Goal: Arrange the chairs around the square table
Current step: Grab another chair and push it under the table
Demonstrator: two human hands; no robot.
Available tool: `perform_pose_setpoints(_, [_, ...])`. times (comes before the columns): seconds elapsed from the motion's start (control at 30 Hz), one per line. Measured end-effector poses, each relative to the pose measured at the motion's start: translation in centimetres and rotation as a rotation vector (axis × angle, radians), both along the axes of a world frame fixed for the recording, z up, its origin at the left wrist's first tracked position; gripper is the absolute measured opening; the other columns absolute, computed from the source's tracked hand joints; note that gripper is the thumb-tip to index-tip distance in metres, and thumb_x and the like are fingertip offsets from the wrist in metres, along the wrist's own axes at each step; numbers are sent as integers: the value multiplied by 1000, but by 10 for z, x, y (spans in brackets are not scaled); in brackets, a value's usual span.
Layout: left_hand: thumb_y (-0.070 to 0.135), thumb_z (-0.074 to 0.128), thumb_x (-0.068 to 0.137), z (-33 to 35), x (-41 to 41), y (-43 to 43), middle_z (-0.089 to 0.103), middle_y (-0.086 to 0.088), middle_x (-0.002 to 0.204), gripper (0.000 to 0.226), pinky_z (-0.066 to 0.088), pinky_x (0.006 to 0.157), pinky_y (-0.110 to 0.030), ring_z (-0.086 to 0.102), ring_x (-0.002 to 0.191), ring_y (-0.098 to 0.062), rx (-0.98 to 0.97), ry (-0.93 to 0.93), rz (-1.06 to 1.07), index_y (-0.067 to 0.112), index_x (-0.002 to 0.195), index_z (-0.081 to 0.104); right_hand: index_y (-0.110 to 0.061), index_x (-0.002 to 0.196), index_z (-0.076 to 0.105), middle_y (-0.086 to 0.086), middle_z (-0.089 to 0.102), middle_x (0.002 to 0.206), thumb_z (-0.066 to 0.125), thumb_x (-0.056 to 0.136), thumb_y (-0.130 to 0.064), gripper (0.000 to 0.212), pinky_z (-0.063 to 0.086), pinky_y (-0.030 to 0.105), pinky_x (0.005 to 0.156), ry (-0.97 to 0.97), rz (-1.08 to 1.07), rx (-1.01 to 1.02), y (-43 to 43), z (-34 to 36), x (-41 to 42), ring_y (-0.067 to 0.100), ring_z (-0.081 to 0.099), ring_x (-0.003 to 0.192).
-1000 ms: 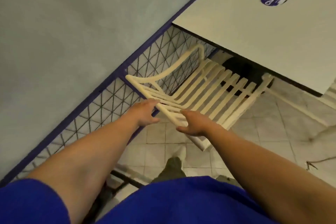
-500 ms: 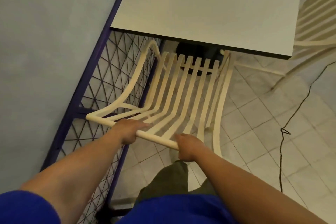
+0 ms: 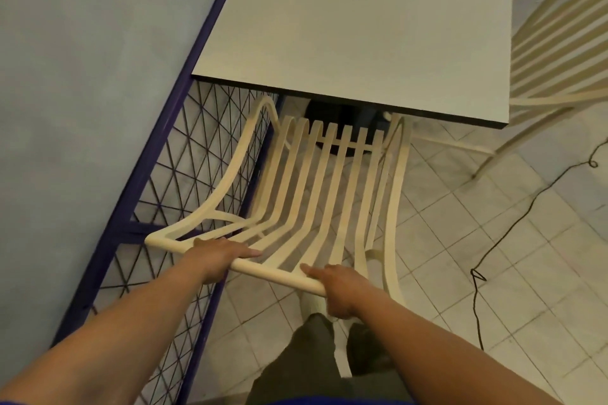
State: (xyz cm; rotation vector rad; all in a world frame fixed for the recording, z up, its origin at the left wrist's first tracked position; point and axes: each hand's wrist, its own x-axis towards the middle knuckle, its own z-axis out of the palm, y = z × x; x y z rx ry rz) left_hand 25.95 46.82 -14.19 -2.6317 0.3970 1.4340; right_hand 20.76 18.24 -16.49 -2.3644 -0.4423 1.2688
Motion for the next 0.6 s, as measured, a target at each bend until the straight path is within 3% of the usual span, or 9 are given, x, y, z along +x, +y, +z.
perform_pose_setpoints(0.2, [1,50,94,2,7,10,44,10,152,86,43,100,-50,46,133,-22,-5,-24,-9,67,142,25,-48,153,13,5,51,132,66,86,-10,93,48,41,96,-17,4,-16,12,2,8,26,54,112])
perform_pose_setpoints(0.43, [-4,49,91,4,35,41,41,11,154,92,39,104,-61,44,136,-25,-17,-16,-98,67,143,22,-50,152,16,1,49,138,63,88,-9,89,43,42,103,-46,-47,-40,44,5,25,25,50,120])
perform_pose_setpoints(0.6, [-3,51,90,5,52,54,45,8,150,91,41,102,-60,46,132,-26,-30,-3,-125,64,144,22,-50,152,15,1,49,138,63,89,-9,90,43,40,101,-41,-43,-79,58,7,40,24,50,119])
